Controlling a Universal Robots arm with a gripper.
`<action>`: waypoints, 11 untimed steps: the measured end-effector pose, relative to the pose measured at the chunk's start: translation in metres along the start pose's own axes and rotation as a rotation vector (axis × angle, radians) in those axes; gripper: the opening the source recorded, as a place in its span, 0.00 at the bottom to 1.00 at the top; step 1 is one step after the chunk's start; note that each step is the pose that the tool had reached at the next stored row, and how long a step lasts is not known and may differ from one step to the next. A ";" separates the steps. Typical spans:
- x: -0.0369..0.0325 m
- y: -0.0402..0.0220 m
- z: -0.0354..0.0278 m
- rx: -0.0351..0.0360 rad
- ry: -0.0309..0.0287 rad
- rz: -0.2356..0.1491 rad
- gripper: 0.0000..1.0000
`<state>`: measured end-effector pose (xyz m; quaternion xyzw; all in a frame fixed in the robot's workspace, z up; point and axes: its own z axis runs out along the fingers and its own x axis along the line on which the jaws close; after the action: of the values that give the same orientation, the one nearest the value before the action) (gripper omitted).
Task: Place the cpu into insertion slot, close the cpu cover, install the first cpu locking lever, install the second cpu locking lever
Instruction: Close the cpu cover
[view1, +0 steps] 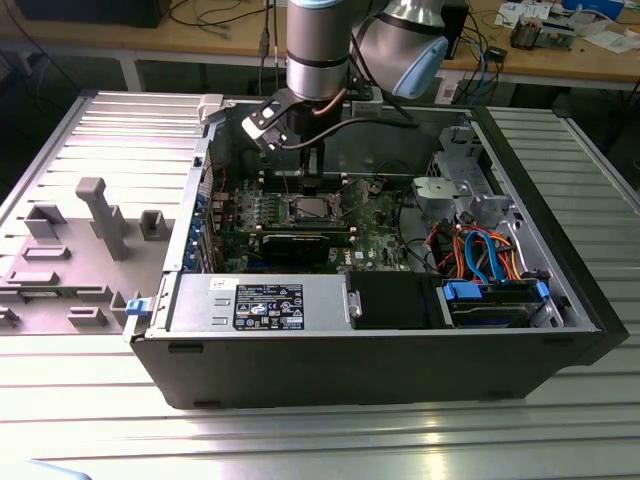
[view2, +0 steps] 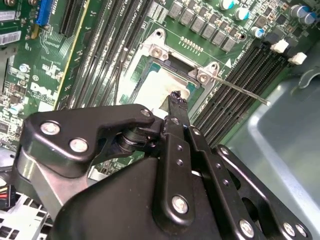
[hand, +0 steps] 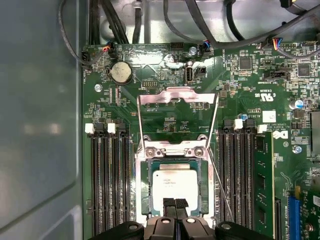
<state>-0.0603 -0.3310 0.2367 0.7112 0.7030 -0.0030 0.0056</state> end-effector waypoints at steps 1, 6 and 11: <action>0.0000 0.0000 -0.0030 0.0000 0.0000 0.000 0.11; 0.0000 0.0000 -0.0053 -0.0001 0.0002 0.000 0.11; -0.0001 0.0004 -0.0052 0.0001 -0.0001 0.000 0.11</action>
<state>-0.0600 -0.3310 0.2419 0.7112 0.7029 -0.0030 0.0056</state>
